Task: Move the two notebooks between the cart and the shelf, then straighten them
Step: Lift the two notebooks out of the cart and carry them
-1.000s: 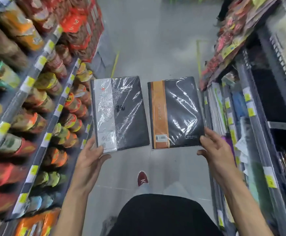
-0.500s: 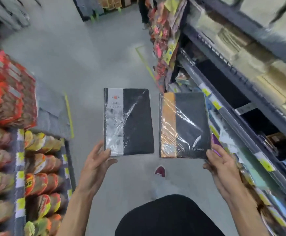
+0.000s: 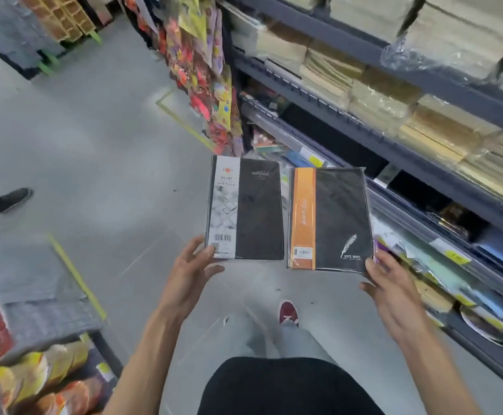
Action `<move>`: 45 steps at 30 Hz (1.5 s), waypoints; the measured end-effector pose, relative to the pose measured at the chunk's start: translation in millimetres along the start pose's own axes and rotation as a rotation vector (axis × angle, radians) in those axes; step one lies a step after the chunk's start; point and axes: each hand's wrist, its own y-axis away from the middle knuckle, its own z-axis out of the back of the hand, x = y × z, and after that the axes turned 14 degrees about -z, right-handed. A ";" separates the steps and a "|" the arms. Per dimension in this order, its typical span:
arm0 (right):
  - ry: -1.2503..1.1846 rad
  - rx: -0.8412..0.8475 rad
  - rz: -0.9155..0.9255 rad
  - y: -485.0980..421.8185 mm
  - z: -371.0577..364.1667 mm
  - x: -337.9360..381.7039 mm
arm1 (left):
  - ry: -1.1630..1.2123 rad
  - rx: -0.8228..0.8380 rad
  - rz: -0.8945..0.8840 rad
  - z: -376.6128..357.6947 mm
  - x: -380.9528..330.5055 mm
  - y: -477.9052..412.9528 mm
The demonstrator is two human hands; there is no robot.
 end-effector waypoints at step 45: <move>-0.312 -0.715 0.359 -261.7 -115.3 12.6 | -0.339 0.553 -0.156 -67.8 89.4 -453.9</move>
